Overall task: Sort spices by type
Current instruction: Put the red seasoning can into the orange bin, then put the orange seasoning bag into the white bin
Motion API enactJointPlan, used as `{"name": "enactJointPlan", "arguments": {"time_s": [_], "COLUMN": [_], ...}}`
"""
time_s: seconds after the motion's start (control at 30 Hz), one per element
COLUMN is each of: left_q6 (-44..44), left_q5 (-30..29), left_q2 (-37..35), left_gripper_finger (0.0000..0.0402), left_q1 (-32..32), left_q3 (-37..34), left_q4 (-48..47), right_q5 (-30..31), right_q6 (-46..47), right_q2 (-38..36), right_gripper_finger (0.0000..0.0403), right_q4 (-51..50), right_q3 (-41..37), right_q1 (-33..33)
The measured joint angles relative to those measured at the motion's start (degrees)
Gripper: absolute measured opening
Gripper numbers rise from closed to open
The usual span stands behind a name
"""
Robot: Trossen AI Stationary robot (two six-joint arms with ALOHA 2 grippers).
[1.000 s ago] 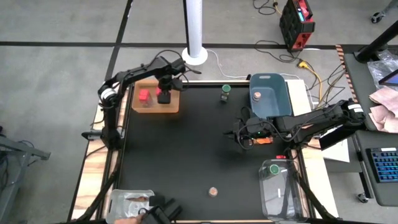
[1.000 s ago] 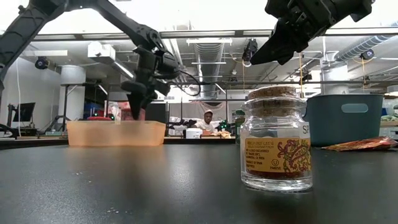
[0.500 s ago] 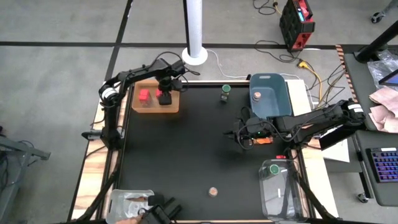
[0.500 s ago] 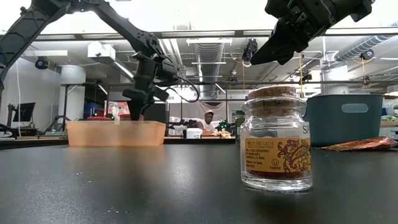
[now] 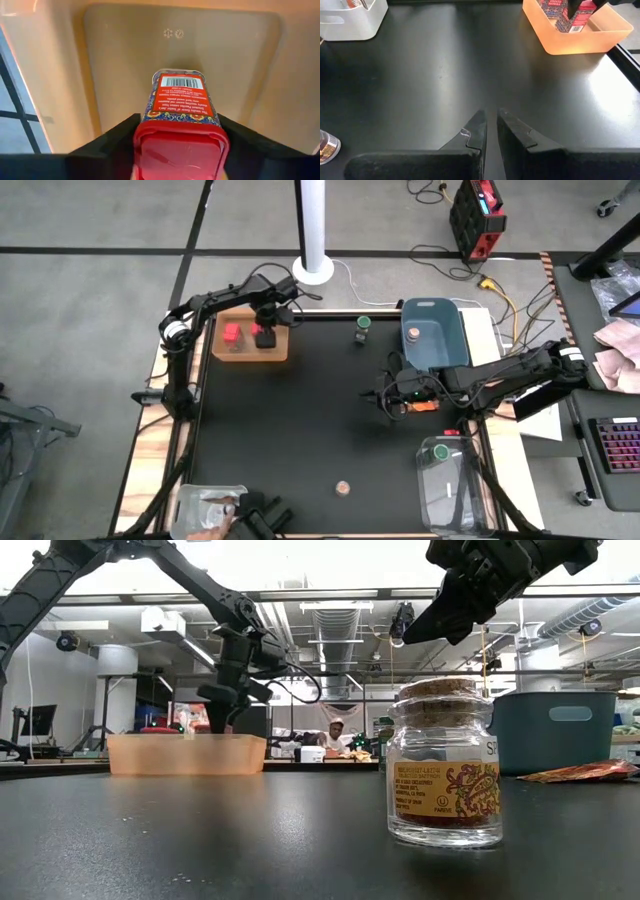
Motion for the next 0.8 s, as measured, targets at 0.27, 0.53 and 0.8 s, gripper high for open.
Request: {"name": "enactJointPlan", "arguments": {"time_s": [0.27, 0.53, 0.8], "left_q6": [-1.9, -4.2, -5.9], "left_q5": [-0.8, -3.5, -3.4], "left_q2": [0.0, -0.9, -4.2], "left_gripper_finger": [0.0372, 0.0387, 0.0386], "left_q1": [0.0, -0.1, -1.0], "left_q3": [0.0, 0.2, 0.2], "left_q4": [0.2, -0.8, -2.3], "right_q5": [0.0, 0.0, 0.0], "right_q6": [0.0, 0.4, 0.7], "right_q2": [0.0, 0.0, 0.0], "right_gripper_finger": [0.0034, 0.0034, 0.0034], "right_q4": [0.0, 0.0, 0.0], "right_q3": [0.0, 0.0, 0.0], "right_q1": [0.0, 0.0, 0.0]}}
